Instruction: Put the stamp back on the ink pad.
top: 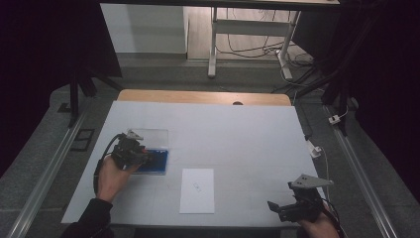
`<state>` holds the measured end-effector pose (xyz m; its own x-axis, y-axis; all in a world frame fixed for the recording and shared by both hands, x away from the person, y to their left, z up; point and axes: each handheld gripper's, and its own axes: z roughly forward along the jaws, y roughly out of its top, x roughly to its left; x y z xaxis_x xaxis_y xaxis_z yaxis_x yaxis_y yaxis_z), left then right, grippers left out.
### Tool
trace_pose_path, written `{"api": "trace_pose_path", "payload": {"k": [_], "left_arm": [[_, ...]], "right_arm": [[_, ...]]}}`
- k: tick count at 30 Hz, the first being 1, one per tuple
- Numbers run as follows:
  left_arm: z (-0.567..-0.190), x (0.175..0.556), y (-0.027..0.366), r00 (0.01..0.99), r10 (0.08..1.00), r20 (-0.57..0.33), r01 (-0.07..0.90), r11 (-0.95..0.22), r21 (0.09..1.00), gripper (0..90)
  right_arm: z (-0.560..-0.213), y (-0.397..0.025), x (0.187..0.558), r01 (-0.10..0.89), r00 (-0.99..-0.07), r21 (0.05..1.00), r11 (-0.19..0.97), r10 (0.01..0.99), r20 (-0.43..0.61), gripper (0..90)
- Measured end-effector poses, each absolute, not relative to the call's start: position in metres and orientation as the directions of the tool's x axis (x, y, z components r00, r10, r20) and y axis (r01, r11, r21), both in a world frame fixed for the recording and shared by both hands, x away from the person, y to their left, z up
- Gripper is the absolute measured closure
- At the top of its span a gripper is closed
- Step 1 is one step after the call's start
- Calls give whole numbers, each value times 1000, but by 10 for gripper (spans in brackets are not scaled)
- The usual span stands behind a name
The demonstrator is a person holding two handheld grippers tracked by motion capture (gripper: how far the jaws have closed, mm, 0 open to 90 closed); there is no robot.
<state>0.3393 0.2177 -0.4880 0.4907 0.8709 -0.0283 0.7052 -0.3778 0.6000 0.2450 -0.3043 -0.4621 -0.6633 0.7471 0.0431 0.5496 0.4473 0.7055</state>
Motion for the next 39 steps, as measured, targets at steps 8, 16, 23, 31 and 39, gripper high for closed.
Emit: {"api": "trace_pose_path", "payload": {"k": [8,16,23,31,39], "left_arm": [[-493,341,215,499,867,-11,709,-401,580,578],[-493,341,215,495,869,-14,705,-392,591,504],[-490,339,219,492,869,-61,689,-345,637,340],[-485,335,223,508,853,-121,650,-287,704,125],[-477,326,218,507,856,-97,637,-297,711,32]], "right_arm": [[-462,-304,245,551,-663,705,446,748,45,0],[-462,-305,245,552,-662,706,445,748,47,0],[-462,-305,245,552,-661,707,443,749,47,0],[-462,-304,245,550,-662,706,446,748,42,0],[-462,-304,245,550,-662,705,447,749,42,0]]}}
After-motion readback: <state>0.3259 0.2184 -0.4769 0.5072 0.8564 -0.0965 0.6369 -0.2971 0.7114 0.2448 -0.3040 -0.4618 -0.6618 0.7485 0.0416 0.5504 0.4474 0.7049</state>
